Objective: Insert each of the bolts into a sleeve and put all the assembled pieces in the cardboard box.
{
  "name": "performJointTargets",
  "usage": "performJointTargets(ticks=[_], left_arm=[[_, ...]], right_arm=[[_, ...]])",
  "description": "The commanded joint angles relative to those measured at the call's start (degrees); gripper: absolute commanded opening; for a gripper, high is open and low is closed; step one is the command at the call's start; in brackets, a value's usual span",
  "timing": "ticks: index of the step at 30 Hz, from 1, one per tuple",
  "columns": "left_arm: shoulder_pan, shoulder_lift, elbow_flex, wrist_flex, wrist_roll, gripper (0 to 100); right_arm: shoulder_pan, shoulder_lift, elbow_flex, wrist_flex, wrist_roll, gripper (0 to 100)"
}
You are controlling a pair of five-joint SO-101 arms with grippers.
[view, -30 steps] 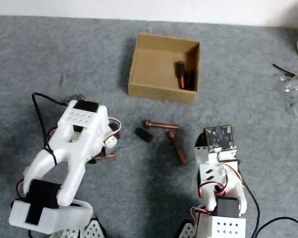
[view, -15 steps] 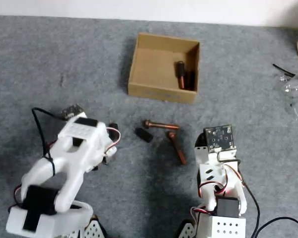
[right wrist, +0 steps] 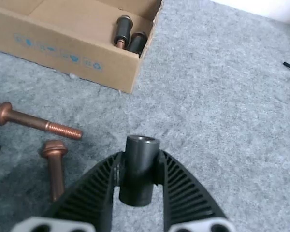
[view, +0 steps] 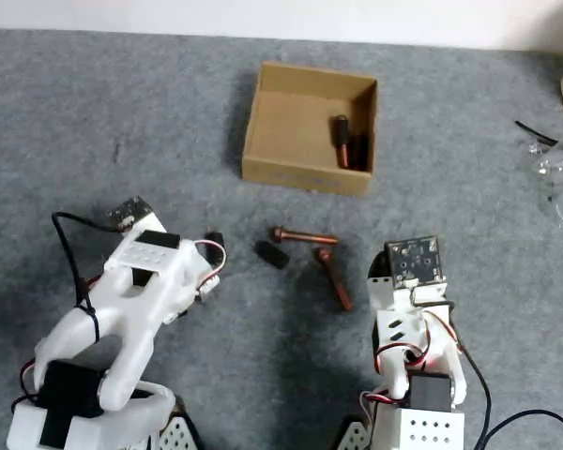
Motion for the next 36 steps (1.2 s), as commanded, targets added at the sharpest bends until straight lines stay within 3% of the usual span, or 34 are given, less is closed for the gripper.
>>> performJointTargets(ticks=[1, 13, 25, 32, 36], left_arm=[[-1.3, -0.7, -2.7, -1.8, 0.9, 13], [-0.9, -0.7, -18.1, 19.3, 0.9, 13], [-1.5, -0.2, -16.1, 19.0, 1.1, 13], [-2.2, -0.1, -7.3, 9.5, 1.1, 34], [-2.2, -0.1, -3.7, 5.0, 1.2, 36]], right_arm=[[0.8, -0.8, 6.5, -2.6, 0.6, 0.5], [0.7, -0.8, 6.5, -2.6, 0.6, 0.5], [0.7, -0.8, 6.5, -2.6, 0.6, 0.5], [0.7, -0.8, 6.5, -2.6, 0.6, 0.5], [0.7, -0.8, 6.5, -2.6, 0.6, 0.5]])
